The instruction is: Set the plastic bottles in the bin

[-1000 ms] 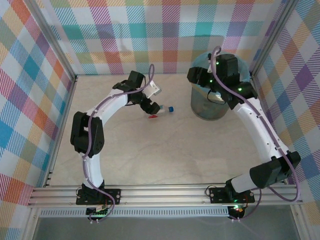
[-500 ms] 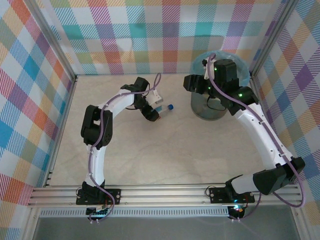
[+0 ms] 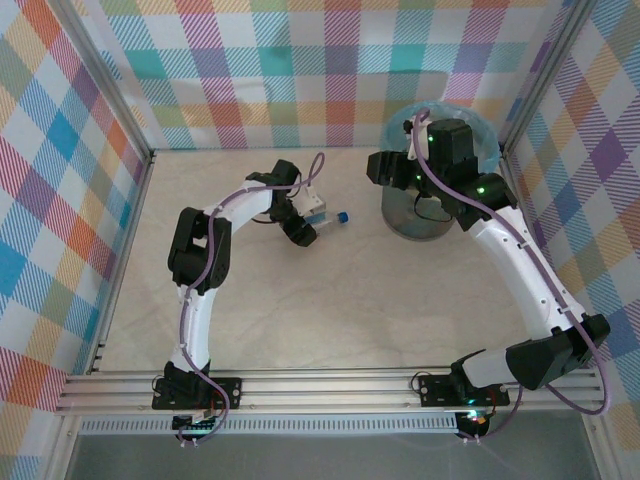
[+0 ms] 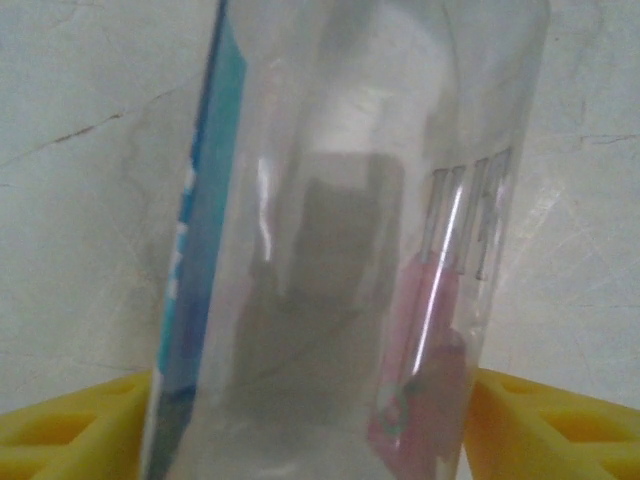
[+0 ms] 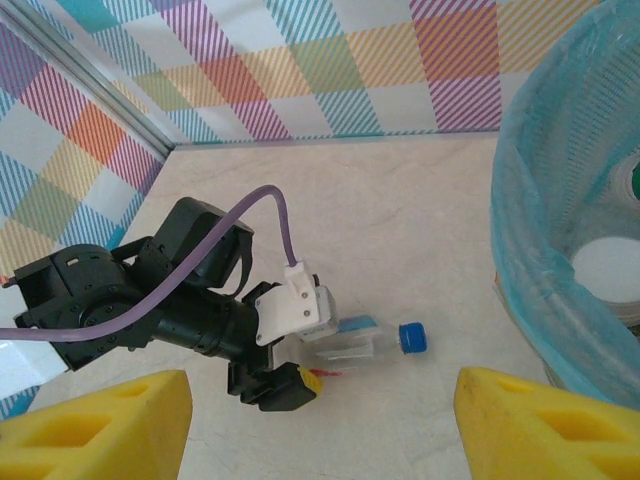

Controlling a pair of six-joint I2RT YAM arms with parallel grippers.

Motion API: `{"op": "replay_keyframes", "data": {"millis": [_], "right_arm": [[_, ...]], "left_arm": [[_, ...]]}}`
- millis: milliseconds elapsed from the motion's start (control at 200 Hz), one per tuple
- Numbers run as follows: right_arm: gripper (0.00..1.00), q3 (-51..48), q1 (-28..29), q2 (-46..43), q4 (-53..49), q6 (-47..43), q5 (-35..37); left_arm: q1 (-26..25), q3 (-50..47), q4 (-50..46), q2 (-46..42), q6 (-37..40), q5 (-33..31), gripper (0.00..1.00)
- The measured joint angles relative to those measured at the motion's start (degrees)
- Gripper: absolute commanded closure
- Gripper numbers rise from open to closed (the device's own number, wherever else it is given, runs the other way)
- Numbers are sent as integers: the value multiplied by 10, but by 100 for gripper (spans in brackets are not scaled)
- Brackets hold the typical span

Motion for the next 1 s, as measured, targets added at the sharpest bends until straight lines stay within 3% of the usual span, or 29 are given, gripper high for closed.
{"op": "replay_keyframes", "data": {"millis": [185, 450, 800, 1000], "right_arm": [[29, 0, 0, -4, -4, -3, 2], [29, 0, 0, -28, -5, -12, 9], [24, 39, 0, -1, -25, 33, -25], [24, 71, 0, 47, -26, 68, -55]], "left_arm": [[0, 0, 0, 2, -3, -10, 44], [0, -23, 23, -27, -26, -14, 46], [-11, -162, 181, -312, -117, 80, 46], [-52, -161, 225, -383, -131, 120, 46]]}}
